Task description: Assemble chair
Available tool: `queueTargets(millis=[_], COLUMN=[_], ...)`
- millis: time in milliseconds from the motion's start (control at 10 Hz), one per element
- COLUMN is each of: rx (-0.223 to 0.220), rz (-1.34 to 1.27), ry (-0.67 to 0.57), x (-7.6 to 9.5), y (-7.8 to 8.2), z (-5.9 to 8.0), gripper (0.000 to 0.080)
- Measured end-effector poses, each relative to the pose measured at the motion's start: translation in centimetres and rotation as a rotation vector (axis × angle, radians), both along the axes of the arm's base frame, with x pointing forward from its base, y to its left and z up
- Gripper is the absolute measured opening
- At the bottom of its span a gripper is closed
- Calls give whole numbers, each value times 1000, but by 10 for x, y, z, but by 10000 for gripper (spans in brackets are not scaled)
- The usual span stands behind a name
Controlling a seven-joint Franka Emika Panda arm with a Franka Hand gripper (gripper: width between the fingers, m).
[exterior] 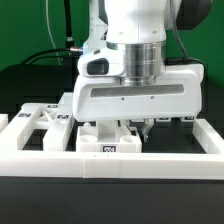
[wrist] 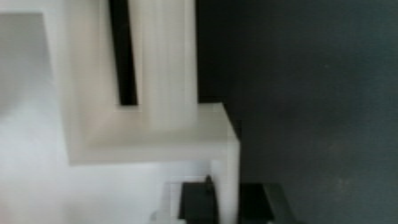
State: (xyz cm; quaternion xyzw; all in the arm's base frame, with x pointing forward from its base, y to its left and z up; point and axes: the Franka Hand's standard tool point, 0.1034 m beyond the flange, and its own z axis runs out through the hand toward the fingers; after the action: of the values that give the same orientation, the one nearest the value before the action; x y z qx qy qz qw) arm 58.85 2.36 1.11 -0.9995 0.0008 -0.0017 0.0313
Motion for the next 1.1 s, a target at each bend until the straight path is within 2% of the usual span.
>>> queueTargets(millis=[300, 600, 900, 1000, 1100], rx=[6, 11, 16, 17, 13], rz=[21, 45, 34, 27, 13], ry=[-4, -21, -36, -38, -35], x=[3, 15, 26, 29, 30], y=[28, 61, 87, 95, 96], z=[0, 0, 3, 3, 3], gripper=[32, 32, 32, 32, 32])
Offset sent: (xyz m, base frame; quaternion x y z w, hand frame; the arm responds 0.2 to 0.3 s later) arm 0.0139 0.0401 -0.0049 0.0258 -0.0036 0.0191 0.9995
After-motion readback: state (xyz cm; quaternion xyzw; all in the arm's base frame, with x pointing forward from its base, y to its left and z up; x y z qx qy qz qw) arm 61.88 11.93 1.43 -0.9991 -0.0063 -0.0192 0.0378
